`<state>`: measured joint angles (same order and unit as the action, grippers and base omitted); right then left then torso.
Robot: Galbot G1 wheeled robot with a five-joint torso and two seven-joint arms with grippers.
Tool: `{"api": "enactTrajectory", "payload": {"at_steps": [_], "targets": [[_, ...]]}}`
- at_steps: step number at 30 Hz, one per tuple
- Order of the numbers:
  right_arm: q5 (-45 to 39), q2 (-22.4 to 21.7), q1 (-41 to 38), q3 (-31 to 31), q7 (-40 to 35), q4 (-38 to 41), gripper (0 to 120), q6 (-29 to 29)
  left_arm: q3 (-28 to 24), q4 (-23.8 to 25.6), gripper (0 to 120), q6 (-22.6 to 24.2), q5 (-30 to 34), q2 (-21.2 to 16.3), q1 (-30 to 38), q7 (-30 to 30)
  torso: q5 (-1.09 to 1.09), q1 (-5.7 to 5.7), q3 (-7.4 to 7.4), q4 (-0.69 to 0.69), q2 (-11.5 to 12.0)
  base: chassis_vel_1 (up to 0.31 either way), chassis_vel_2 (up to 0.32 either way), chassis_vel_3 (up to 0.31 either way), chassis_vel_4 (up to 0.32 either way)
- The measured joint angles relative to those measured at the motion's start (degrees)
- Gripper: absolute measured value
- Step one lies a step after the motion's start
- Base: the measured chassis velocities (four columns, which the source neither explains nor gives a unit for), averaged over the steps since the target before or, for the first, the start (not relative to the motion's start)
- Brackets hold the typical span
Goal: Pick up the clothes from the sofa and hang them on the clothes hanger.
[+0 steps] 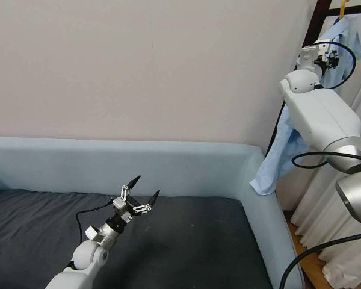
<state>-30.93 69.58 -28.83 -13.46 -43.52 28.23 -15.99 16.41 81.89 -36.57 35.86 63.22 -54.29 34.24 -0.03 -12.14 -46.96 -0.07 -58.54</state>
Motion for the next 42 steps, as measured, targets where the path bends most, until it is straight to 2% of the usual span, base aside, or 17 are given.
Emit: {"api": "enactTrajectory", "payload": {"at_steps": [8, 19, 25, 29, 31, 33, 34, 36, 38, 39, 42], "targets": [[-8.09, 0.06, -2.30, -2.51, 0.12, -0.60, 7, -3.68, -0.03, 0.26, 100, -0.30, 0.93, -0.45, -0.05, 0.26, -0.01, 0.00, 0.00, 0.00, 0.00, 0.000, 0.000, 0.000, 0.000], [-12.73, -0.03, -2.93, -3.59, 1.07, -1.51, 7, -4.32, 0.71, 0.93, 100, -0.63, 1.21, -0.70, -0.76, 0.31, -0.02, 0.01, 0.01, 0.00, 0.00, 0.000, 0.000, 0.000, 0.000], [-14.00, -2.13, -1.46, -4.83, 2.44, 2.93, 8, -5.57, 1.10, 1.54, 100, -0.66, 1.16, -0.41, -1.13, 0.27, 0.00, 0.01, 0.01, -0.02, 0.00, 0.000, 0.000, 0.000, 0.000], [-14.60, -5.61, 2.16, -5.72, 2.42, 13.30, 26, -5.86, 1.43, 1.75, 100, -0.86, 1.21, -0.17, -1.54, -0.13, 0.01, 0.00, -0.01, 0.02, 0.00, 0.000, 0.000, 0.000, 0.000], [-14.50, -6.51, 3.20, -5.86, 2.42, 15.89, 29, -5.85, 1.46, 1.85, 100, -0.91, 1.23, -0.16, -1.63, -0.39, -0.01, 0.00, 0.00, 0.02, 0.00, 0.000, 0.000, 0.000, 0.000], [-14.37, -9.37, 7.06, -5.80, 2.09, 24.34, 41, -5.25, 1.48, 2.21, 100, -0.99, 1.32, -0.32, -2.03, -1.46, 0.02, 0.01, -0.01, 0.01, 0.00, 0.000, 0.000, 0.000, 0.000], [-14.37, -9.37, 7.06, -5.80, 2.09, 24.34, 41, -5.25, 1.48, 2.21, 100, -0.99, 1.32, -0.32, -2.03, -1.46, 0.02, 0.01, -0.01, 0.01, 0.00, 0.000, 0.000, 0.000, 0.000], [-14.67, -12.09, 9.98, -5.16, 1.96, 31.84, 49, -4.42, 1.62, 2.99, 100, -1.00, 1.90, -0.64, -2.53, -1.70, 0.02, 0.00, -0.01, 0.02, 0.00, 0.000, 0.000, 0.000, 0.000], [-14.77, -15.64, 13.35, -3.82, 3.19, 40.19, 57, -2.11, 2.11, 4.64, 100, -0.87, 3.29, -1.10, -3.63, -1.73, -0.02, 0.00, 0.01, 0.01, -0.01, 0.000, 0.000, 0.000, 0.000], [-14.77, -15.64, 13.35, -3.82, 3.19, 40.19, 57, -2.11, 2.11, 4.64, 100, -0.87, 3.29, -1.10, -3.63, -1.73, -0.02, 0.00, 0.01, 0.01, -0.01, 0.000, 0.000, 0.000, 0.000], [-14.82, -21.53, 19.64, -0.98, 8.66, 50.62, 71, 4.35, 3.93, 7.75, 100, -0.21, 5.39, -1.35, -6.26, -2.10, 0.00, 0.01, 0.00, 0.00, 0.00, 0.000, 0.000, 0.000, 0.000]]}}
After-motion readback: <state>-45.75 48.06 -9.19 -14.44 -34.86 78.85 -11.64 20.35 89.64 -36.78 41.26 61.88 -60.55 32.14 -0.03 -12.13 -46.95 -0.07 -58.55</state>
